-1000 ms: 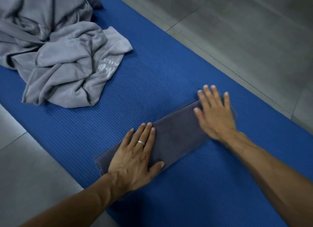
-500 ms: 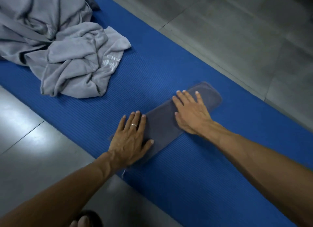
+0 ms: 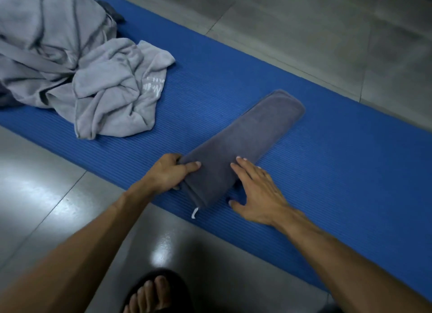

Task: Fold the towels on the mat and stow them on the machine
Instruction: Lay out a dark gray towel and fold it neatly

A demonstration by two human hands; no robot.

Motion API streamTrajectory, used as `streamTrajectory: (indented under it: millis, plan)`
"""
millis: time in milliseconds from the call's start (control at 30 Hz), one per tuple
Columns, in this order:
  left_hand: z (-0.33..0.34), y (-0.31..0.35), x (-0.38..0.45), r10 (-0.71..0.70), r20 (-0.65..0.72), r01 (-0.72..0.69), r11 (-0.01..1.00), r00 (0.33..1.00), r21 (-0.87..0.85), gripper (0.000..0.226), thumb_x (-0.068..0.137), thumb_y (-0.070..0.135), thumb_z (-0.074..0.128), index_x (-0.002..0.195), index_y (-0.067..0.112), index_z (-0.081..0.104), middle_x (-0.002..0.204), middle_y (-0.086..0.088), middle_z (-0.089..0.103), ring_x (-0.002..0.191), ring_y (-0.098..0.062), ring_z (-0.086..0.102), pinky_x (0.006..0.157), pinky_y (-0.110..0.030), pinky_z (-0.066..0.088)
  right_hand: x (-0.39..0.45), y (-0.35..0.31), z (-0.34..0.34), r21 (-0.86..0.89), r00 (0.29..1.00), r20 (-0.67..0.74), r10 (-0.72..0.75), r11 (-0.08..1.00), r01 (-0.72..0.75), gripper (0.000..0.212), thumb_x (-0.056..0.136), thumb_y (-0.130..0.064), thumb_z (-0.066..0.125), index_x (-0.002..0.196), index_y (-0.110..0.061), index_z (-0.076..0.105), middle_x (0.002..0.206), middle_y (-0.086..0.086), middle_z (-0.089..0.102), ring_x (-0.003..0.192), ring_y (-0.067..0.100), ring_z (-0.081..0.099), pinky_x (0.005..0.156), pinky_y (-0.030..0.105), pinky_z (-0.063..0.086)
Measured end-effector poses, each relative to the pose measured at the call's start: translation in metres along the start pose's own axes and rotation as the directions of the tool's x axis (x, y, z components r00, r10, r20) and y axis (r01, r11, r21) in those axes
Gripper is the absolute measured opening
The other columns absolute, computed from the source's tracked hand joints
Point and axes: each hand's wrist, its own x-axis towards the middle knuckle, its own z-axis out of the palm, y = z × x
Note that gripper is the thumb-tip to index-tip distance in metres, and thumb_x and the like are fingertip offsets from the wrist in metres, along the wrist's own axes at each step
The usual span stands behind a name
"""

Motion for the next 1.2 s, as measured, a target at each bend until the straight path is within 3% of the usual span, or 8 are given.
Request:
streamTrajectory:
  millis: [133,333,467,600,767,900,1000,1200]
  plan:
    - [-0.002,0.011,-0.004,-0.131,0.157,0.191,0.858,0.979,-0.477,0.024,0.089,0.028,0.066,0.099,0.007,0.067,0.087,-0.007,0.073,0.076,-0.017,0.068,0.064,-0.027,0.054,-0.007,-0.024,0.014,0.126,0.988,-0.155,-0.011,0.991,0.031,0.107,0.075,-0.060,0.070,0.155,-0.026,0.008,0.163,-0.002,-0.003,0.149,0.012,-0.002,0.118,0.032,0.001]
    - [-0.005,0.035,-0.005,-0.156,0.134,0.203,0.831,0.979,-0.518,0.030,0.091,0.035,0.061,0.098,0.007,0.067,0.075,-0.007,0.071,0.060,-0.017,0.066,0.051,-0.024,0.050,0.014,-0.052,0.006,0.309,0.867,-0.497,0.031,0.940,0.143,0.051,0.086,-0.010,0.067,0.135,-0.015,0.053,0.139,0.002,0.054,0.131,0.014,0.046,0.105,0.032,0.042]
    - [-0.014,0.040,0.011,0.012,-0.285,-0.129,0.910,0.958,-0.395,0.047,0.093,0.057,0.046,0.102,0.017,0.068,0.106,-0.006,0.068,0.096,-0.019,0.064,0.079,-0.038,0.056,0.022,-0.045,-0.031,0.635,0.922,-0.342,0.183,0.768,0.083,0.007,0.091,-0.014,0.062,0.098,-0.013,0.065,0.087,-0.003,0.069,0.076,0.009,0.061,0.070,0.030,0.052]
    - [-0.004,0.046,0.021,0.245,-0.028,-0.210,0.761,0.969,-0.613,0.073,0.088,0.074,0.030,0.091,0.017,0.075,0.110,-0.015,0.066,0.105,-0.030,0.056,0.096,-0.046,0.039,0.019,-0.025,-0.059,0.896,0.922,-0.151,0.356,0.444,-0.024,0.010,0.094,-0.024,0.063,0.094,-0.015,0.067,0.092,-0.002,0.074,0.088,0.006,0.068,0.083,0.029,0.054]
    - [0.033,0.034,0.024,0.334,0.252,-0.206,0.881,0.908,-0.427,0.080,0.081,0.080,0.018,0.108,0.024,0.068,0.112,0.007,0.070,0.116,-0.015,0.060,0.103,-0.031,0.040,0.018,0.003,-0.087,0.996,0.917,0.009,0.400,0.077,-0.044,0.026,0.098,-0.027,0.055,0.120,-0.015,0.063,0.116,-0.001,0.071,0.109,0.014,0.066,0.092,0.033,0.052]
    - [0.047,0.031,0.028,0.422,0.252,-0.376,0.902,0.871,-0.211,0.055,0.077,0.065,0.064,0.117,0.027,0.063,0.115,0.015,0.066,0.109,-0.002,0.060,0.100,-0.033,0.047,0.027,0.031,-0.094,0.999,0.860,0.023,0.510,0.026,-0.042,0.025,0.097,-0.029,0.056,0.119,-0.019,0.063,0.111,-0.002,0.073,0.103,0.012,0.068,0.084,0.031,0.053]
    - [0.055,0.033,0.038,0.501,0.191,-0.494,0.865,0.844,-0.083,0.023,0.083,0.040,0.072,0.097,0.024,0.062,0.092,0.011,0.067,0.087,-0.004,0.064,0.082,-0.030,0.053,0.038,0.051,-0.094,0.998,0.818,0.010,0.575,0.047,-0.045,0.021,0.097,-0.028,0.056,0.115,-0.019,0.064,0.108,-0.003,0.073,0.100,0.011,0.068,0.083,0.030,0.053]
    - [0.079,0.047,0.050,0.462,0.082,-0.469,0.859,0.883,0.208,0.039,0.086,0.060,0.057,0.084,0.023,0.047,0.074,0.009,0.054,0.065,-0.006,0.052,0.060,-0.025,0.041,0.066,0.091,-0.100,0.963,0.759,-0.088,0.645,0.249,-0.100,0.010,0.097,-0.025,0.059,0.102,-0.021,0.066,0.105,-0.001,0.071,0.100,0.013,0.066,0.084,0.029,0.054]
